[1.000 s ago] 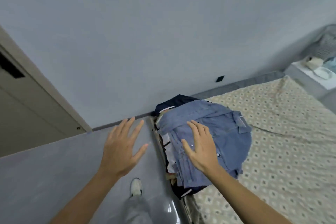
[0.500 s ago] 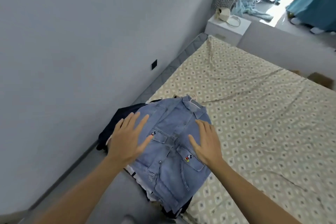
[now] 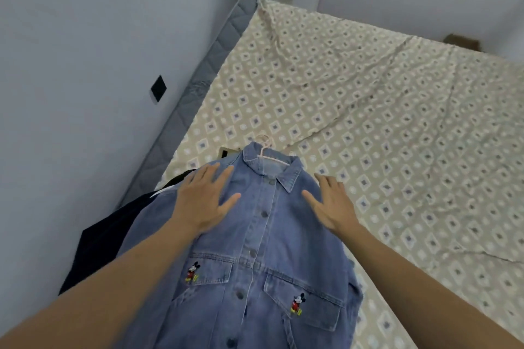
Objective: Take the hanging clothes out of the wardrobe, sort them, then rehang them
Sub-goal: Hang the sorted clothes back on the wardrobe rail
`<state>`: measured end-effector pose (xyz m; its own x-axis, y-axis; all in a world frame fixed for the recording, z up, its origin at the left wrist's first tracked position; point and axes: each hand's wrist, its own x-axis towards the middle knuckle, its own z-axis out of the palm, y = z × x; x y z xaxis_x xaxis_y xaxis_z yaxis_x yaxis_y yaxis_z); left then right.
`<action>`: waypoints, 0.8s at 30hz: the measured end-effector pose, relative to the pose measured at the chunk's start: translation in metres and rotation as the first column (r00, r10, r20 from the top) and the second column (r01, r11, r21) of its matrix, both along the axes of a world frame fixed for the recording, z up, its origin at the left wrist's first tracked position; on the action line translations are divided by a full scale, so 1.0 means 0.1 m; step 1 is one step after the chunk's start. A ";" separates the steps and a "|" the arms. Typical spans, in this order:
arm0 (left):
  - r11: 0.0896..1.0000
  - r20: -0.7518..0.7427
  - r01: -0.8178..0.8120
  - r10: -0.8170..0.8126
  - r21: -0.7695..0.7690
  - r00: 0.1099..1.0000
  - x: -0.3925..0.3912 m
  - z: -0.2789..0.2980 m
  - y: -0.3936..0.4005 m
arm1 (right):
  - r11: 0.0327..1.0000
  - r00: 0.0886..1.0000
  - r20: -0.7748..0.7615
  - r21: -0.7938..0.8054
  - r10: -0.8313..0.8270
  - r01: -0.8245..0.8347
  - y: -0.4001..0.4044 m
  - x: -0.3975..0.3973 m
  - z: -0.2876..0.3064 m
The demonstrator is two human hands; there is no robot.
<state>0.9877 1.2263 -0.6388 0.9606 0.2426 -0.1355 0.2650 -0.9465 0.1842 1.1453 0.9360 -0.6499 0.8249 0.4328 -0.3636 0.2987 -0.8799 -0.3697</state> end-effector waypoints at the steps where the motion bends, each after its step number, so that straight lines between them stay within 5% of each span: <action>1: 1.000 -0.008 -0.002 0.002 -0.007 1.000 0.14 -0.18 0.08 | 1.000 1.000 -0.015 -0.010 -0.019 0.019 0.07 0.10 -0.15; 8: 0.993 -0.167 -0.095 0.083 -0.066 0.982 0.62 -0.99 0.43 | 0.984 0.966 -0.212 0.071 -0.147 0.165 0.40 0.63 -0.84; 11: 0.994 -0.150 -0.075 0.062 -0.078 0.987 0.67 -1.10 0.47 | 0.973 0.975 -0.155 0.147 -0.156 0.179 0.49 0.71 -0.93; 15: 0.994 -0.076 -0.045 0.038 -0.099 0.996 0.66 -1.12 0.46 | 0.969 0.990 -0.060 0.204 -0.126 0.136 0.55 0.69 -0.85; 24: 0.989 -0.071 -0.010 -0.001 -0.150 0.997 0.45 -0.75 0.28 | 0.953 0.990 -0.137 0.298 -0.008 0.049 0.68 0.38 -0.32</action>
